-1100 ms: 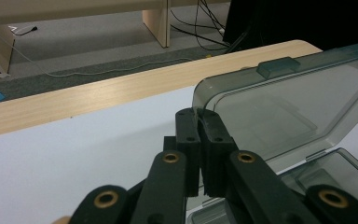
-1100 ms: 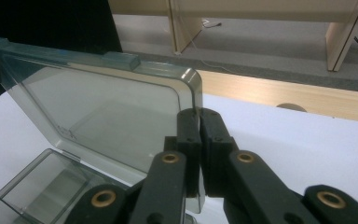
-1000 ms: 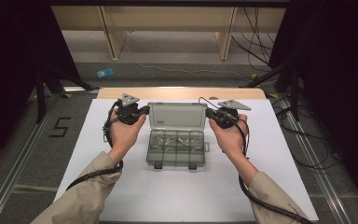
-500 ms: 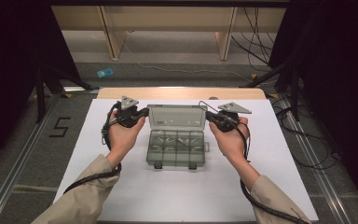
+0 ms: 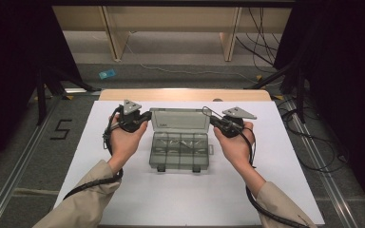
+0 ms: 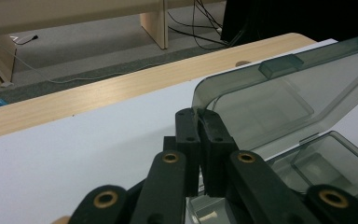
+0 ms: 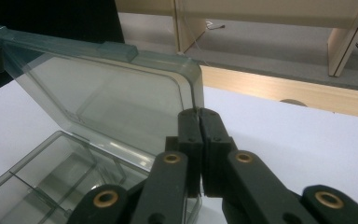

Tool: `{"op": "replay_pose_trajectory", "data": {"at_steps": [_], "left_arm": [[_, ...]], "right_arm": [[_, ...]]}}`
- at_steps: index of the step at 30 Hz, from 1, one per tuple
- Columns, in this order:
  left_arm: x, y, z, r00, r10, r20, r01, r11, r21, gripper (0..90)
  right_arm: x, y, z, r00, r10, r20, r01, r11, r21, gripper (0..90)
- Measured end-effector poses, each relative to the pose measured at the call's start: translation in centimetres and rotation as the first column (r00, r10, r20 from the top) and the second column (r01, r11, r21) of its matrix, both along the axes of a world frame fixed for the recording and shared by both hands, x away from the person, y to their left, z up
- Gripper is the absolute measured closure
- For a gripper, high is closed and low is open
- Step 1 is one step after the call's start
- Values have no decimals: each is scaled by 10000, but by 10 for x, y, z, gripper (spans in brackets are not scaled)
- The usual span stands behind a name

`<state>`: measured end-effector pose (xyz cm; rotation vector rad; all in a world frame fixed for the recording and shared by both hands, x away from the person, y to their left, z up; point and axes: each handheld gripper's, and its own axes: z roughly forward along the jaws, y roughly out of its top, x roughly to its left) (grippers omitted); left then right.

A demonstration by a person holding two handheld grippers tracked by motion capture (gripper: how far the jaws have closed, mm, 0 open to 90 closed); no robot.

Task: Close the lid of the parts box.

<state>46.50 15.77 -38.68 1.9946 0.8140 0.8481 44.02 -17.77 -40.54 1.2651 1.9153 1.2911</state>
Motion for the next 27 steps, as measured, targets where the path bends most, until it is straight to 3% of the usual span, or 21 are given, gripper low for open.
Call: {"op": "replay_pose_trajectory", "data": {"at_steps": [18,21,27], "left_arm": [[-8,0,-3,10000,-5,38,6,10000,-91,872],[-10,0,-4,10000,-30,72,31,9999,-134,871],[-13,1,-5,9999,-11,105,13,9999,-142,871]], "right_arm": [[-9,0,-3,10000,37,-51,-36,10000,38,895],[-11,0,-4,9999,94,-56,-95,9999,-127,900],[-13,8,-7,9992,368,-132,-368,9993,2,900]]}}
